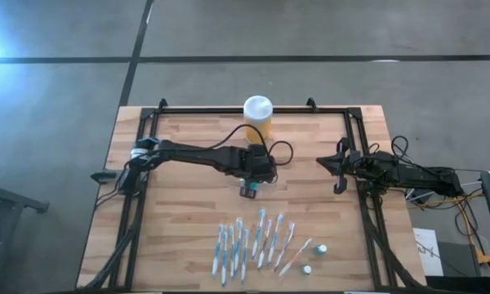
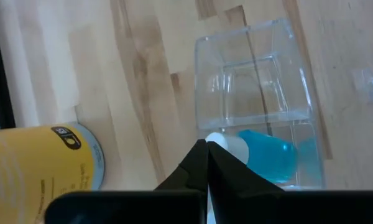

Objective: Pick & Place toothbrushing station
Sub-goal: Put the blue mouthwash into the transparent organizer

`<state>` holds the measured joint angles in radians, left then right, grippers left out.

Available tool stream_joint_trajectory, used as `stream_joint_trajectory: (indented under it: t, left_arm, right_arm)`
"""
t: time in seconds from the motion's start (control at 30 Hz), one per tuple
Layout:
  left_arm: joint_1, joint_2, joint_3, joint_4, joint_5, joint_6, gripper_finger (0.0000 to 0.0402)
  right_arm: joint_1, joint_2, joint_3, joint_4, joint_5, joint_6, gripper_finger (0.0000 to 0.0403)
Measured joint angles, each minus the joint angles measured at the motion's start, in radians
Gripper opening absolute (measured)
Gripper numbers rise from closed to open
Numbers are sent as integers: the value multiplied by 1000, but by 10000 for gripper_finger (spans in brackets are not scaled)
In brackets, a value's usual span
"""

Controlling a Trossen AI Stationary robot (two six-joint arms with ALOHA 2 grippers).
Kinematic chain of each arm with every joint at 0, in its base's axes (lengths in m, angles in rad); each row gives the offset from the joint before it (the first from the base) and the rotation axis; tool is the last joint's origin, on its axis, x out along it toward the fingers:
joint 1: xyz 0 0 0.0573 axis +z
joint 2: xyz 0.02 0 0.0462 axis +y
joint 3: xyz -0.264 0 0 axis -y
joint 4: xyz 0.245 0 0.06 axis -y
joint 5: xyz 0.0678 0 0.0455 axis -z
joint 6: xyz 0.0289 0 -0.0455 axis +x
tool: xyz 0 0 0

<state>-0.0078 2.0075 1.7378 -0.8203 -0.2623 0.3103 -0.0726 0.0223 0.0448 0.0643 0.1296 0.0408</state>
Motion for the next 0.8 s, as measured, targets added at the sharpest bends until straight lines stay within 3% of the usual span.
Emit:
stream_joint_trajectory:
  t: [0.8]
  left_arm:
    - [3,0,-24,42,7,34,1]
  right_arm:
    - [0,0,0,0,1,1,8]
